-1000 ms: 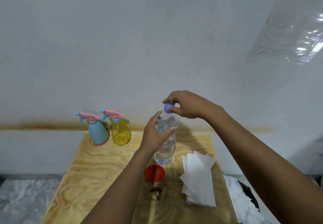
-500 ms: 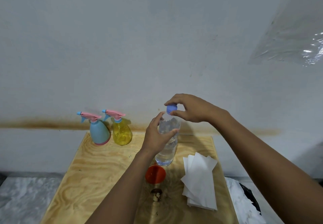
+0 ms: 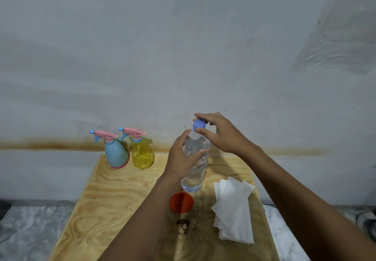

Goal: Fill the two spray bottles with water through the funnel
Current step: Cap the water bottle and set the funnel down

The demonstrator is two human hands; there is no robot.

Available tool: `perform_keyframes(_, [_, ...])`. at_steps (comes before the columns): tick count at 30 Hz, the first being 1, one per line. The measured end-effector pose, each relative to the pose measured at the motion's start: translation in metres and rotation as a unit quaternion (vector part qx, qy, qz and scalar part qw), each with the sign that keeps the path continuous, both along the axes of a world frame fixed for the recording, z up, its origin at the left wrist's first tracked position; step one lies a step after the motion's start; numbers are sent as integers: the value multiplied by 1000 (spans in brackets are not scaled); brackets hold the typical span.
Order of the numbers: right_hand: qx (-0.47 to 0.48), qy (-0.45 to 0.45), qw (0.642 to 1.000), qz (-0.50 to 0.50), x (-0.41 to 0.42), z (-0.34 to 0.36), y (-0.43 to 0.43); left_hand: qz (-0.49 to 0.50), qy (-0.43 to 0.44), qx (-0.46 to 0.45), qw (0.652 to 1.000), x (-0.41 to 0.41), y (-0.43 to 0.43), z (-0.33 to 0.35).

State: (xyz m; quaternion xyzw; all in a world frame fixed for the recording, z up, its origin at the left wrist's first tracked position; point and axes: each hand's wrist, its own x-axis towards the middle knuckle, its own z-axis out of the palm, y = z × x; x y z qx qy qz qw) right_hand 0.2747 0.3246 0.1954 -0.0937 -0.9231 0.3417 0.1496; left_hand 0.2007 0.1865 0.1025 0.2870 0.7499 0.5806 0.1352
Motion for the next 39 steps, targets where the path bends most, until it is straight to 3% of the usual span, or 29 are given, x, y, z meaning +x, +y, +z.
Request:
perform_keyframes(5, [-12,28,998,-49,-3,-9,-8,7,1,0,1000,2,1,1])
perform_keyframes(11, [-54,110,972,-198,-15,-26,-38,6,-7,1,1000,0,2,-1])
perform_keyframes(17, [-94,86,987,-99,-5,-31,-27,-5,6,13,1000,2,2,0])
perform_keyframes(24, [-74,102,985,-122,-12,-30,-28,7,2,13,1000,3,1,0])
perform_keyframes(28, [-153,62,982,-97,0,-32,-26,-11,-1,5,1000,3,-1,5])
perform_keyframes(34, [-248,59,957,-135,33,-75,-21,-65,-44,-86,993,-13,-30,6])
perform_keyframes(39, [-269,-46,956,-109,44,-120,-25,-33,-102,-197,975,-13,-68,-35])
